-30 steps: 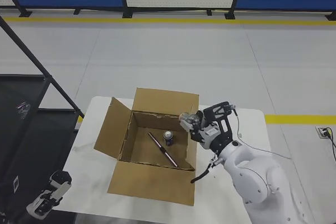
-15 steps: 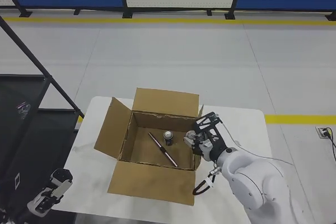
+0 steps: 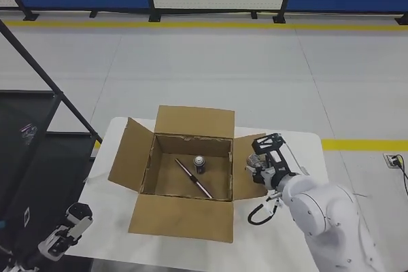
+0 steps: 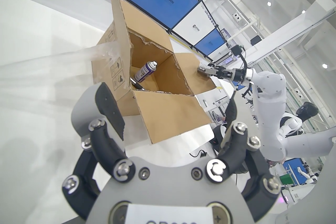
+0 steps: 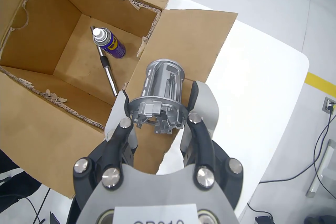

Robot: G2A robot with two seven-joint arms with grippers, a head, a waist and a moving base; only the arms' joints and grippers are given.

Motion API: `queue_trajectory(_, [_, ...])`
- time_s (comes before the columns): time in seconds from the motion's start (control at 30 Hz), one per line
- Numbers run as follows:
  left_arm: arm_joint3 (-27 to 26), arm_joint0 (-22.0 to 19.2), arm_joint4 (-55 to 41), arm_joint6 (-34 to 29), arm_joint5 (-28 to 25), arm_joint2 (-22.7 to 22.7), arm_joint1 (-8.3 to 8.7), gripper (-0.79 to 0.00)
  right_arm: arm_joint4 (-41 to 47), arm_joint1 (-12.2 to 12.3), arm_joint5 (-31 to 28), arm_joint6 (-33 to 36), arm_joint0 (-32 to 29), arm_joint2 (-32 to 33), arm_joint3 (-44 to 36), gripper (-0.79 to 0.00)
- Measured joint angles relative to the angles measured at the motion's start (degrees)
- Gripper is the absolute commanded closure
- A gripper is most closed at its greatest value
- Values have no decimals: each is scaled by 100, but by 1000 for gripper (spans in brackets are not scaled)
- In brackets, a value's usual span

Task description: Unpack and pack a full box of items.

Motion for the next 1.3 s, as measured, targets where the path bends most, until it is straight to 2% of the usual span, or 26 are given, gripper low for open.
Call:
queue_trajectory(0.23, [-27, 68, 34, 65, -11, -14, -10, -785, 310, -1, 137, -408, -50, 240, -71, 0])
queue_trajectory(0.4, [-67, 93, 79, 105, 3, -8, -16, -785, 796, -2, 172, -983, -246, 507, -282, 0])
queue_trajectory(0.53, [-92, 94, 122, 123, 27, 17, -19, -785, 1330, -4, -22, -1449, -426, 635, -503, 0])
queue_trajectory(0.67, [-111, 81, 161, 136, 48, 52, -22, -785, 1728, -13, -330, -1763, -534, 478, -690, 0])
queue_trajectory(0.77, [-118, 74, 178, 148, 52, 74, -24, -785, 1712, -16, -583, -1410, -383, 94, -575, 0])
queue_trajectory(0.97, [-90, 120, 146, 188, -25, 75, -31, -785, 1262, -193, -201, -890, 651, -1169, 606, 0])
queue_trajectory(1.3, [20, 271, 28, 287, -176, -10, -49, -785, 1700, -790, 404, -318, 2685, -2754, 3703, 0])
